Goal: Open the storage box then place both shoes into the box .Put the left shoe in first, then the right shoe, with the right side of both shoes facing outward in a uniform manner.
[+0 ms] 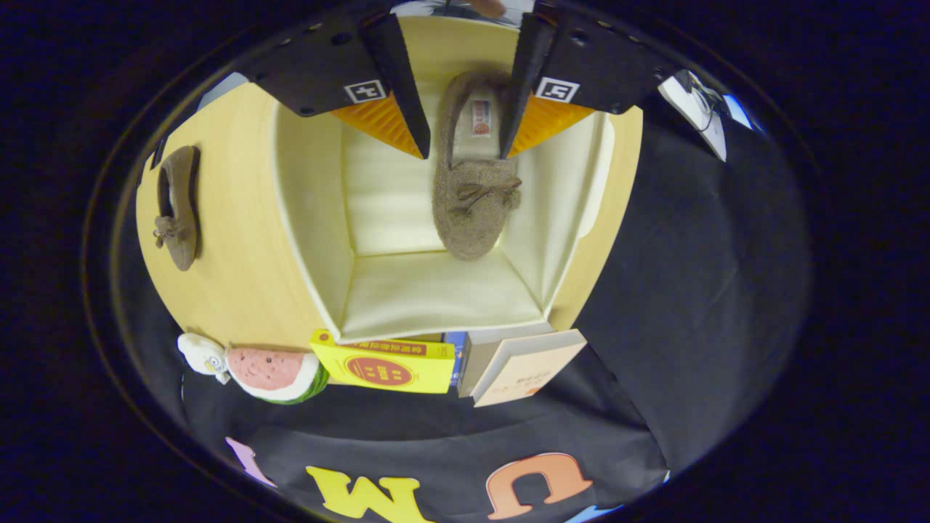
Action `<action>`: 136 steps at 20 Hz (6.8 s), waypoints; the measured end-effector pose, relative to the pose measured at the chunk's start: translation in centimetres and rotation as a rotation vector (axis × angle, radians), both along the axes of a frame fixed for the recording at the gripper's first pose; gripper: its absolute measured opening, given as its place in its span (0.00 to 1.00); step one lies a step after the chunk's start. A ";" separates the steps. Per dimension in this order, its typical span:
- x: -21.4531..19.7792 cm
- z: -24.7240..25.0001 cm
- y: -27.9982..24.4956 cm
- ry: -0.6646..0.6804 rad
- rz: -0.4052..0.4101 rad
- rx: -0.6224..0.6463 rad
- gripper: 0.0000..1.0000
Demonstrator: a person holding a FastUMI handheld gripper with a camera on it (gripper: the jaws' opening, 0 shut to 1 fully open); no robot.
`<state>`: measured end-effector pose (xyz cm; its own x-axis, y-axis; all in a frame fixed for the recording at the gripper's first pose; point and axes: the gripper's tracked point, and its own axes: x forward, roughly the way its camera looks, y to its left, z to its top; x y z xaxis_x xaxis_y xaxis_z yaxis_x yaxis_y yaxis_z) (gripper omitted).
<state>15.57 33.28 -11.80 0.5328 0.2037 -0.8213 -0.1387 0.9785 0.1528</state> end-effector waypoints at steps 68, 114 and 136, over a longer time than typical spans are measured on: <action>1.5 10.5 -12.8 -0.120 -0.145 0.135 0.00; -11.6 13.2 -16.9 -0.827 -0.229 -0.194 0.97; -18.3 12.0 -22.4 -0.946 -0.265 -0.185 0.97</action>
<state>-2.75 10.86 0.21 0.9936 -0.1043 -0.0428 0.1014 0.9927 -0.0654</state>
